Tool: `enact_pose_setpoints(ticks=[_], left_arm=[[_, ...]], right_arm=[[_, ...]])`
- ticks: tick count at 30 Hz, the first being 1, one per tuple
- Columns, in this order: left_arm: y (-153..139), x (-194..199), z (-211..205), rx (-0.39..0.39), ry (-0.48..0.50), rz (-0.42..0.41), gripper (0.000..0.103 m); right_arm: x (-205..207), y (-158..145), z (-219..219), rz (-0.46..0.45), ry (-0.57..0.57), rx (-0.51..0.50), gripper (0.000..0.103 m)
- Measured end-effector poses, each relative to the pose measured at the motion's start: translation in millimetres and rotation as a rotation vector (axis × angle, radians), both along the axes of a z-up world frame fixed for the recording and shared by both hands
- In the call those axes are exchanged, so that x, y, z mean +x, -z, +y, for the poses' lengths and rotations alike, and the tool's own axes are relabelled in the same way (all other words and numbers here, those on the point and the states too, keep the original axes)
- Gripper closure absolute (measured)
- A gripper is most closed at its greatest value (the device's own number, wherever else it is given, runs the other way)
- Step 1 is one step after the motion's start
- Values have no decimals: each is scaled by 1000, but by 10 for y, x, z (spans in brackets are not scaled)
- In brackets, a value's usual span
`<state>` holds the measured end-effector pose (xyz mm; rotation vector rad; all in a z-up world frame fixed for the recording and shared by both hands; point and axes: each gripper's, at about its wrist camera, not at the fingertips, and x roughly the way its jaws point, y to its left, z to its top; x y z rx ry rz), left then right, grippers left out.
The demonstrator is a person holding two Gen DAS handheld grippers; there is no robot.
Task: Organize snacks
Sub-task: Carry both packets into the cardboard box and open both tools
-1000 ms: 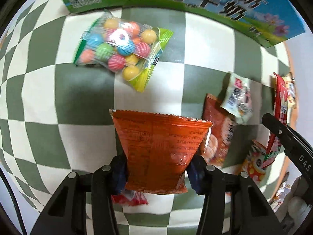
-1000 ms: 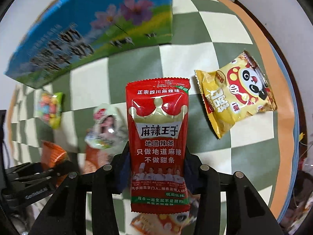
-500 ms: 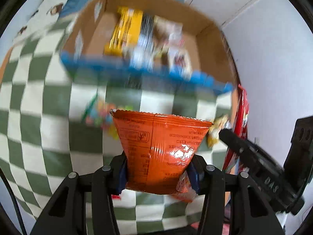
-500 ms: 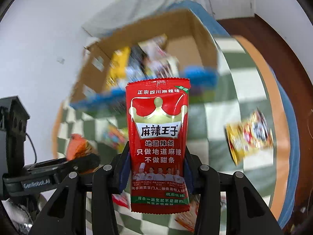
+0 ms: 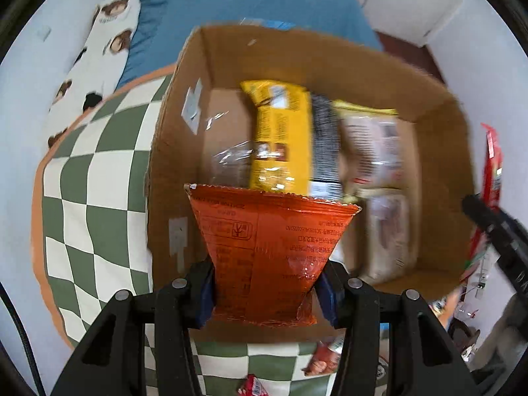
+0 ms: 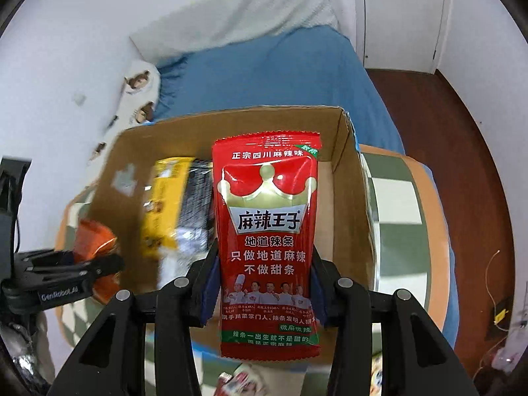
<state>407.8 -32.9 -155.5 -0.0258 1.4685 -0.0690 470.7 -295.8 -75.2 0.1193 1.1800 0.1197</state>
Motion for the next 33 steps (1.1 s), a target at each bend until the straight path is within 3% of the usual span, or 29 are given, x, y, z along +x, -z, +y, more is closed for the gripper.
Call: enact_pose_setpoints(ticks=[6,10,12,13,14,18,23,33], left_arm=[[365,123,77,27,-38,58,55],[428,138,49,40,-28,54,54],[463,183,55,3,-43,78,46],[474,201,58,-24,-51,87,42],[484,210,57,-56,-58,94,35],[452,206,-20,-62,-43,74,15],[409,166,-121,-30,-28,56,14],[58,-20,-165,6,-24,-80,14]], right_arm=[[506,427,-117,69,27,-11,55],[725,628,-131,104,28,-19,53],[790,742,-140,128,40,-20,45],[821,770,-147,133,46,-29,30],[830,770,-147,130,45,-29,23],[841,799,-83,136,27,-40,14],[776,763,-63,125,28,-51,10],[321,559,-109,69,45,-48,10]])
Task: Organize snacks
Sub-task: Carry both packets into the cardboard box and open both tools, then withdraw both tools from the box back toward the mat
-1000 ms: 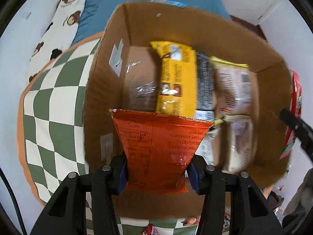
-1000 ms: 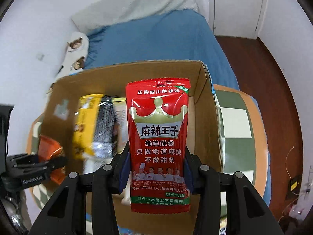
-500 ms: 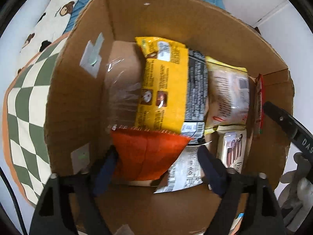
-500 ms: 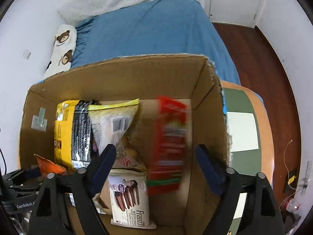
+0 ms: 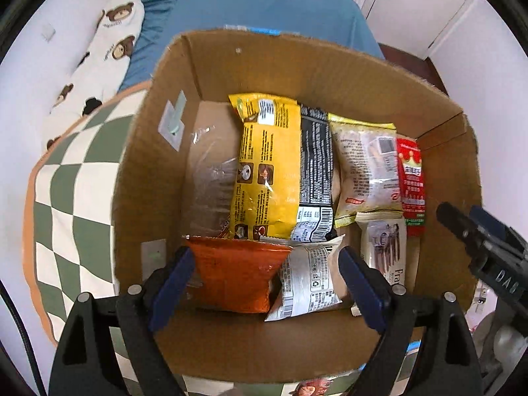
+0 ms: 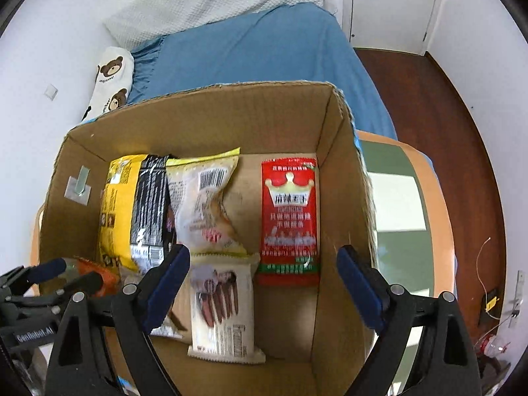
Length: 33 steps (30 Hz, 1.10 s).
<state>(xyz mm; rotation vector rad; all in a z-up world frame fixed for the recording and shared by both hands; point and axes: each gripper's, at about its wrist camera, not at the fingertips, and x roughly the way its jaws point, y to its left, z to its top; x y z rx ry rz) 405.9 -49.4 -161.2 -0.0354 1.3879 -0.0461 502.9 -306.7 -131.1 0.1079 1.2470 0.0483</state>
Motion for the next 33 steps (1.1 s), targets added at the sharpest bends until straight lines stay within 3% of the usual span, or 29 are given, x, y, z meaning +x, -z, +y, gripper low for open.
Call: enact_pose_setpoints(ticks=[10,22,29,33], left_arm=[[-327,-419,-102,29,50,-140,14],[-993,-1141,-113,26,68,-359,14],[-1207,-1568,-94,8,79,-413,14],[-1165,-1804,-53,-12,80,-394,14]], right_arm=[[-606,-291,3,-89,-6,-43,10],[-1393,-1000,33,-268,8,-60,10],[-1874,-1288,92,-325,16,-33,10],[-2160,-1279,110,-309,24,5,10]])
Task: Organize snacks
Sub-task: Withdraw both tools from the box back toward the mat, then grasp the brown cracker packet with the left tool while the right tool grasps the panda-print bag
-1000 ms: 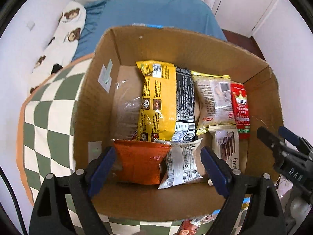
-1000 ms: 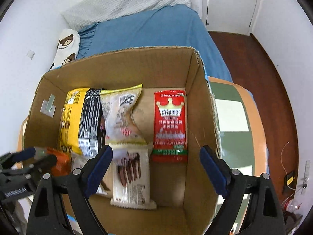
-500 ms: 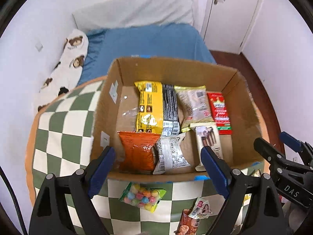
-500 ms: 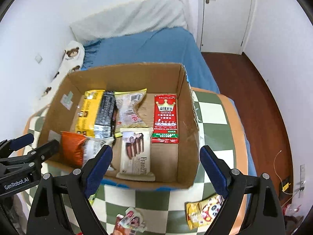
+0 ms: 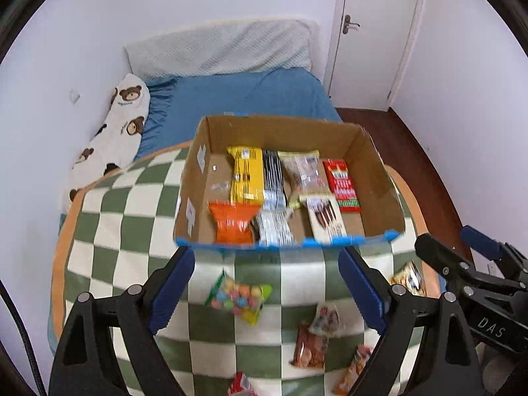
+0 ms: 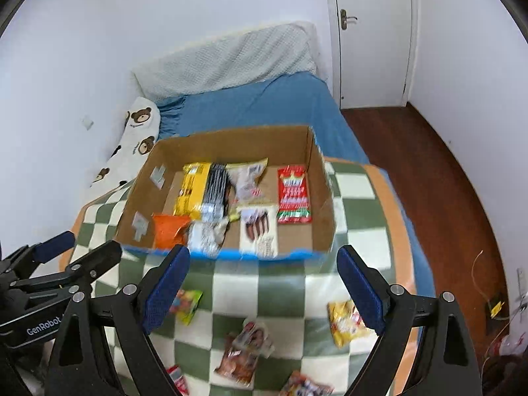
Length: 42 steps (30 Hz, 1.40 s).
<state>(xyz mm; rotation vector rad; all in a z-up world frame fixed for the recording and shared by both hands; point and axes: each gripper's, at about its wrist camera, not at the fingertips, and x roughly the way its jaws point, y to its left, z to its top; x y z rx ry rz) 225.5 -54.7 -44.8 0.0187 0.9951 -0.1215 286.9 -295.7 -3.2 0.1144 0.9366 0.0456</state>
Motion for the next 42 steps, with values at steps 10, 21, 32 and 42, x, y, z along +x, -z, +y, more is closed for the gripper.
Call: enact_pose_setpoints(ticks=[10,21,32,42], left_arm=[[974,-512,-35,81,22,233,14],[2360,-350,-839,217,257,534,14],[2615,-389,-837,191,228,566,49],[2719,-895,-37,18,47,701,49]], right_arm=[[-727,1054,-247,296,114,116,10],[-1255,2367,-509,595,241,170,12],[-1313,2659,-385,571,202,48,37],[-1366,2645,-77,563,-60,-4,39]])
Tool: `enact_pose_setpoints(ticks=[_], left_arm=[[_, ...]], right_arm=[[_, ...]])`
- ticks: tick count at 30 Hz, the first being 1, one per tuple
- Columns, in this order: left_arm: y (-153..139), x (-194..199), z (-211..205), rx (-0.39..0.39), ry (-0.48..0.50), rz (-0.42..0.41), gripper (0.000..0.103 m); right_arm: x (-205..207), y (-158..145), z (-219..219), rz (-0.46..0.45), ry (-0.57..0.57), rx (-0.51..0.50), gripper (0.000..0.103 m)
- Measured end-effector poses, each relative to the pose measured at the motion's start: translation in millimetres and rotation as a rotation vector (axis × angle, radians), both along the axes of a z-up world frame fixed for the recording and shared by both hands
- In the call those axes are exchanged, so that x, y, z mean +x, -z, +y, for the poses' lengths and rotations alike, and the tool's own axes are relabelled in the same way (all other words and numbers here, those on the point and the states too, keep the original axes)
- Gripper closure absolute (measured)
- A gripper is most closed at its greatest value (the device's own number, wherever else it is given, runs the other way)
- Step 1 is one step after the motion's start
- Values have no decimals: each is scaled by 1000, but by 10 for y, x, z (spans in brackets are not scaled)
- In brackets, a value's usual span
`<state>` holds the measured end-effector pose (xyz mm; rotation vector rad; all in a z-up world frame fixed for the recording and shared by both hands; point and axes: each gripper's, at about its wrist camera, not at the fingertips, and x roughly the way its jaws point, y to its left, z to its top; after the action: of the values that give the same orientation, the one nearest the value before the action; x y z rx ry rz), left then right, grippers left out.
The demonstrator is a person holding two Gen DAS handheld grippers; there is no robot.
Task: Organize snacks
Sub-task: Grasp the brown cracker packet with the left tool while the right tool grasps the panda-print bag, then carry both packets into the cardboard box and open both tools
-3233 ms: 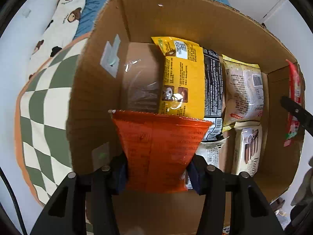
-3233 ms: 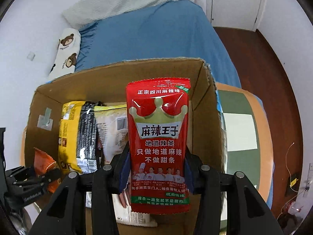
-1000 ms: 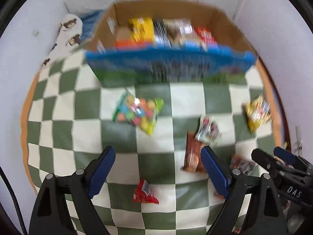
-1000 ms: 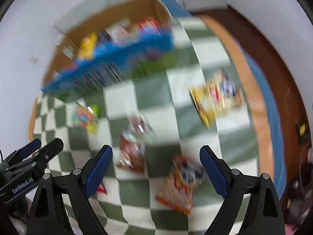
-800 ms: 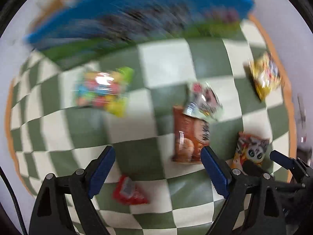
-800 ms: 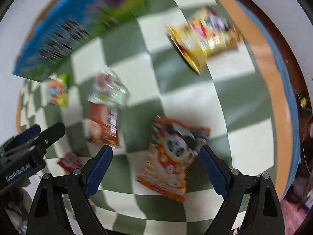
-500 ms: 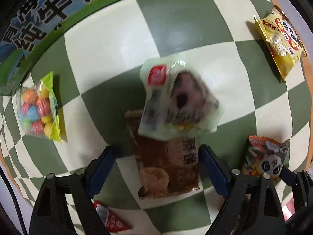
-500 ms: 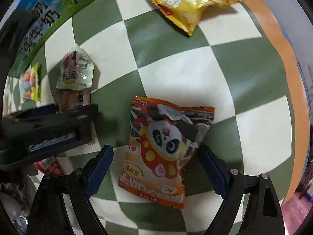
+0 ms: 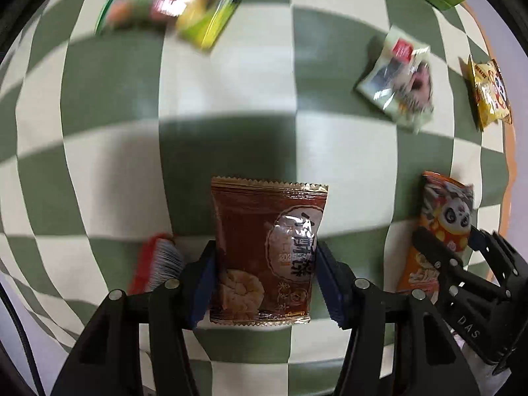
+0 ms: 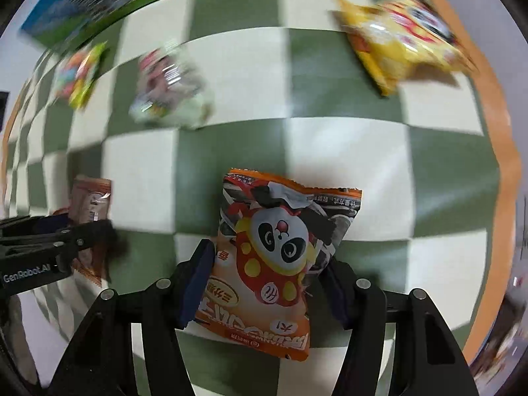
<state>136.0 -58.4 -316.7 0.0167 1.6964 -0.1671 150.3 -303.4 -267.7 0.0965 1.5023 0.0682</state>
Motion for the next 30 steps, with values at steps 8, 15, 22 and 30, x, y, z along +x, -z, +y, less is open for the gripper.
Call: enact_pose_setpoints(ticks=[8,15,22,30], left_arm=[[241,37,-36,10,-8,14,44],[87,-44,-160,23,-2,-34,49],[-432,-59,-279,-33,34,-104,49],[-1387,393,-224,-175,18,-228,49]], right_arm=[[47,6,65,57,51,54,27],[-75,125,230,2,-31,-132,39],[-133,-124,165,-45,18,-37,49],[218,-922,-34,-174,79,130,49]])
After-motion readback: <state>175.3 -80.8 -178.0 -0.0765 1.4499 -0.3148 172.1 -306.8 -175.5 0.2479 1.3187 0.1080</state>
